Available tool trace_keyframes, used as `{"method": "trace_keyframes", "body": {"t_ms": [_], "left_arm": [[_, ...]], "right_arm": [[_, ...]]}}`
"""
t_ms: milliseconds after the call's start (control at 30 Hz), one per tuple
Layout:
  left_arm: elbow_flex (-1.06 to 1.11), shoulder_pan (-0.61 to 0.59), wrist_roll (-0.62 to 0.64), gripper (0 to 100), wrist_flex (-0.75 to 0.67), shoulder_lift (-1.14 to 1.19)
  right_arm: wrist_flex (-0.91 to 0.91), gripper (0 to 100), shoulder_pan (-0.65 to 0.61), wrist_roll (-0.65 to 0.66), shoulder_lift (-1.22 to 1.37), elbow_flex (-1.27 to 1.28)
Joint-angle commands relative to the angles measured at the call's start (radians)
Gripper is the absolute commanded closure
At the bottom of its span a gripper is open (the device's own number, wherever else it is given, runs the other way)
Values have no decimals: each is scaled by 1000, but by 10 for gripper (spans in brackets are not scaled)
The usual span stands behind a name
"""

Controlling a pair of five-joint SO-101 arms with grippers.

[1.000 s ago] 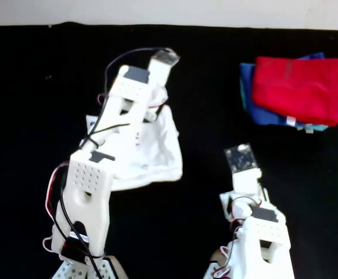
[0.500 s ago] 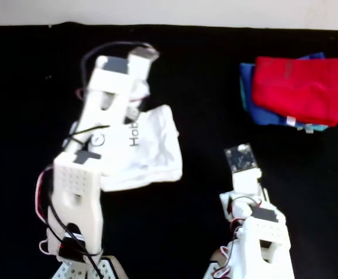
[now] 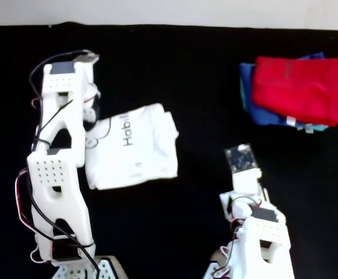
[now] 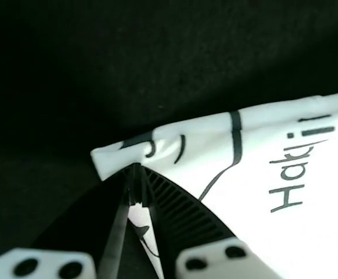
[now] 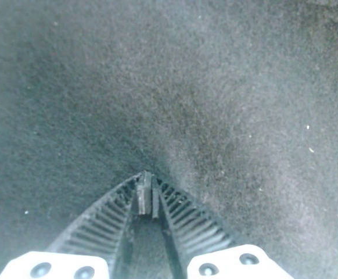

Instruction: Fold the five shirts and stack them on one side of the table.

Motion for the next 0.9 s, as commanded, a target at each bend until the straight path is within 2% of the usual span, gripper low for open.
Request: {"method": "trace_keyframes", "body": {"t_ms": [0, 100, 333, 467, 567, 733, 867], "left_arm": [[-21, -18, -8, 986, -5, -68], [-19, -27, -8, 986, 40, -133], [-12, -25, -8, 986, 249, -283], [163, -18, -11, 986, 245, -403], [430, 7, -11, 986, 153, -509], [937, 1, -11, 986, -173, -757], [1251, -10, -6, 986, -368, -949]], "right_arm": [[-30, 993, 61, 3, 1, 21], [-30, 993, 61, 3, 1, 21], [-30, 993, 61, 3, 1, 21], [-30, 993, 61, 3, 1, 21], [-30, 993, 61, 3, 1, 21], [-30, 993, 61, 3, 1, 21], [-30, 993, 56, 3, 1, 21]]}}
